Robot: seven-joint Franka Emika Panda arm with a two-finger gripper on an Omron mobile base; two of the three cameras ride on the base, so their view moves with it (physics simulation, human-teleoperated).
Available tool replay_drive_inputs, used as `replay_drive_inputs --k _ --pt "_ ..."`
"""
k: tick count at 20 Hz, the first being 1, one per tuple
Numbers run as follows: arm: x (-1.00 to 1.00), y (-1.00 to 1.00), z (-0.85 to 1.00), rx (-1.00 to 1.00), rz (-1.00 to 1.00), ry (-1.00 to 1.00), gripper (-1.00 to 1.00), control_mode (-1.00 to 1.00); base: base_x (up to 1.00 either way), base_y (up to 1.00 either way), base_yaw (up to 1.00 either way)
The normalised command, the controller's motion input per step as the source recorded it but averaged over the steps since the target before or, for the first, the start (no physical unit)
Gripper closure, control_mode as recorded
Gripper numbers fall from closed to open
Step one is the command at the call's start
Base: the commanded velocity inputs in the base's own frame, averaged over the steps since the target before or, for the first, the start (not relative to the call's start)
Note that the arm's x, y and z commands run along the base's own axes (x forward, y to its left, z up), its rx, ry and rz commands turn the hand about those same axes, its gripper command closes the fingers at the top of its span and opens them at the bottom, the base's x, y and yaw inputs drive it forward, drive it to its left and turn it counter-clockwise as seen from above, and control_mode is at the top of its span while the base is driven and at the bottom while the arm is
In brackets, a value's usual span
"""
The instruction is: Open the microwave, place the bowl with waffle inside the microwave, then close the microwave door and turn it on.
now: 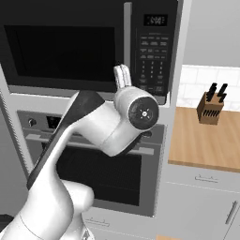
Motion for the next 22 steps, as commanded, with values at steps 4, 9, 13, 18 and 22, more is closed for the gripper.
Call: replay_drive_inputs --k 4,9,13,18,22 --pt "0.0 -0.81 -0.04 0.31 0.03 -0.01 1.0 -1.0 0.0 0.0 0.0" --pt "0.1 -0.12 -0.12 0.18 0.0 -0.12 1.0 -1.0 0.0 0.0 0.0" --pt "0.26 0.01 0.0 0.18 0.0 -0.08 1.0 -1.0 0.0 0.0 0.0" --pt "0.31 0.18 -0.03 0.14 0.0 -0.02 1.0 -1.0 0.0 0.0 0.0" --pt "0.26 0.25 -0.05 0.09 0.0 0.0 1.0 -1.0 0.0 0.0 0.0"
